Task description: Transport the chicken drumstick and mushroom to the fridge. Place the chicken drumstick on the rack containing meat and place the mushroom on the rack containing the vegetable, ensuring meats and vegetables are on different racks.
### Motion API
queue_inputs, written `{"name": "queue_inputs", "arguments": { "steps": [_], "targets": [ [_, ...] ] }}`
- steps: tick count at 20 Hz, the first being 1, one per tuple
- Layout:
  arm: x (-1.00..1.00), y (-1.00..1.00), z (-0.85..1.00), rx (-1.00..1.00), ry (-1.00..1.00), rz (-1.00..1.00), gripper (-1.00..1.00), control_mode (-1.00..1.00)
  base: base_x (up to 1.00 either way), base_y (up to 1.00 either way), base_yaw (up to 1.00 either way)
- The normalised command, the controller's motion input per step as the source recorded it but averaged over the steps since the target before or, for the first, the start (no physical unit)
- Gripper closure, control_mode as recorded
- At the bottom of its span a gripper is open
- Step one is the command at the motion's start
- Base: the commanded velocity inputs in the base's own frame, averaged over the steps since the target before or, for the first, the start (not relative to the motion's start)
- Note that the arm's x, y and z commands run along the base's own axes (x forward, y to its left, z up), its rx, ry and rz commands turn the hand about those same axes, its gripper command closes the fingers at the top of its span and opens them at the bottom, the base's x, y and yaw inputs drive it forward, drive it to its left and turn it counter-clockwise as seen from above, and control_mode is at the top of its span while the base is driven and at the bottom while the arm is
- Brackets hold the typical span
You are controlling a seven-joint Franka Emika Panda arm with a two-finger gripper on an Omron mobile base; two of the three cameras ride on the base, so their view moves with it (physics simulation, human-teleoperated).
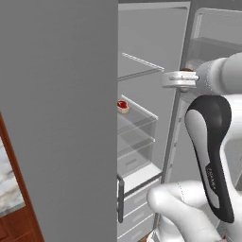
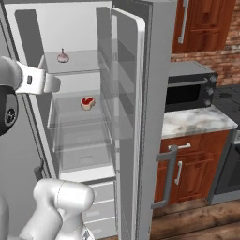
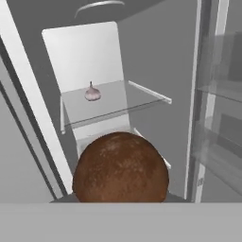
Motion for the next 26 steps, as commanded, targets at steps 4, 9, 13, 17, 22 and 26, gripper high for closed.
{"name": "queue_inputs", "arguments": {
  "steps": [4, 9, 13, 17, 22, 26],
  "targets": [
    [0.80, 0.00, 0.00, 0.00, 0.05, 0.00, 1.00, -1.00, 0.00, 0.00, 0.00],
    [0.74, 0.00, 0.00, 0.00, 0.00, 0.00, 1.00, -1.00, 0.00, 0.00, 0.00],
    [0.80, 0.00, 0.00, 0.00, 0.00, 0.00, 1.00, -1.00, 0.00, 0.00, 0.00],
    [0.80, 0.00, 0.00, 0.00, 0.00, 0.00, 1.00, -1.00, 0.00, 0.00, 0.00],
    [0.79, 0.02, -0.03, 0.00, 0.01, 0.00, 1.00, -1.00, 0.00, 0.00, 0.00],
    [0.75, 0.08, -0.05, 0.00, 0.03, 0.00, 1.00, -1.00, 0.00, 0.00, 0.00]
  ]
}}
